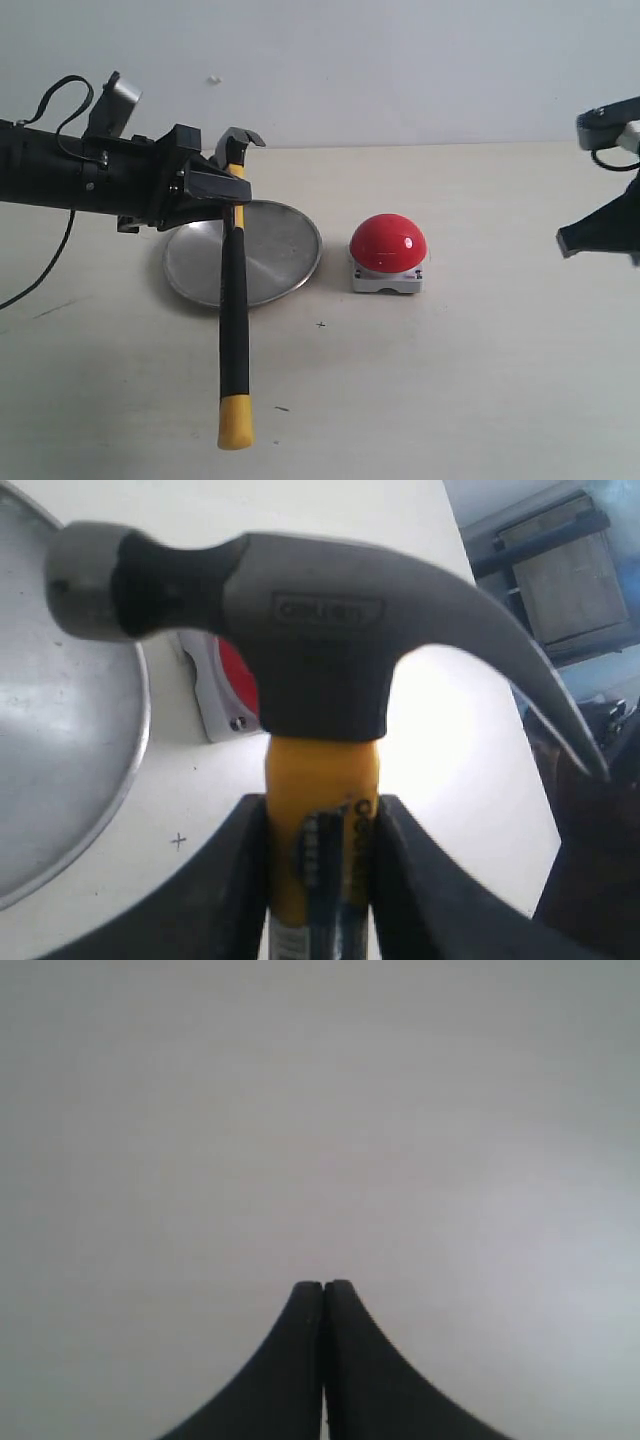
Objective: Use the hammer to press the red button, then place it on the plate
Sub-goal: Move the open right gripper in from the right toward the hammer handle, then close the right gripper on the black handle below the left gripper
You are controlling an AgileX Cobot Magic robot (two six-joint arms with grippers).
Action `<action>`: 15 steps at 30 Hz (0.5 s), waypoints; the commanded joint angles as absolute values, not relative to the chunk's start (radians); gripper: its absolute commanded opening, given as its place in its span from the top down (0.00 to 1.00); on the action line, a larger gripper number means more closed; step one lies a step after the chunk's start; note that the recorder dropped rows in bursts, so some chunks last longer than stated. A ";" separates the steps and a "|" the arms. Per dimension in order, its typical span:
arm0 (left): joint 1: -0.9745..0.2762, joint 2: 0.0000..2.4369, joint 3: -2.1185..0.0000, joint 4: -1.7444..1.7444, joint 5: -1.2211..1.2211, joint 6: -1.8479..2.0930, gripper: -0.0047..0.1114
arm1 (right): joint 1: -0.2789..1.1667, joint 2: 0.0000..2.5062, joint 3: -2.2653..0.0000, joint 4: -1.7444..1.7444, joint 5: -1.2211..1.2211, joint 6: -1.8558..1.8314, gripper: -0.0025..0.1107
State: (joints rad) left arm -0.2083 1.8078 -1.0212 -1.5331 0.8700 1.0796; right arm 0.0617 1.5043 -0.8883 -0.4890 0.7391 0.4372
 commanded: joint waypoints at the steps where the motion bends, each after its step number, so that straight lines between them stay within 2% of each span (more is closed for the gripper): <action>1: -0.211 1.795 -1.022 -1.599 0.880 1.094 0.96 | 0.057 1.530 -0.934 0.175 0.836 -0.119 0.98; 5: -0.211 1.795 -1.022 -1.657 0.873 1.121 0.96 | 0.142 1.462 -0.750 0.834 0.520 -0.647 0.98; 8: -0.211 1.797 -1.022 -1.675 0.845 1.123 0.96 | 0.202 1.471 -0.702 1.066 0.490 -0.833 0.96; 10: -0.211 1.801 -1.022 -1.686 0.836 1.123 0.96 | 0.210 1.494 -0.707 1.175 0.534 -0.872 0.88; 13: -0.211 1.803 -1.022 -1.699 0.825 1.123 0.96 | 0.223 1.536 -0.724 1.348 0.713 -1.113 0.65; 15: -0.211 1.803 -1.022 -1.713 0.825 1.123 0.96 | 0.273 1.560 -0.724 1.461 0.695 -1.243 0.53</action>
State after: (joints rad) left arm -0.2083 1.8136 -1.0212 -1.6457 0.7986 1.1162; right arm 0.2362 1.5392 -0.7144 1.3479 0.6846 -1.1070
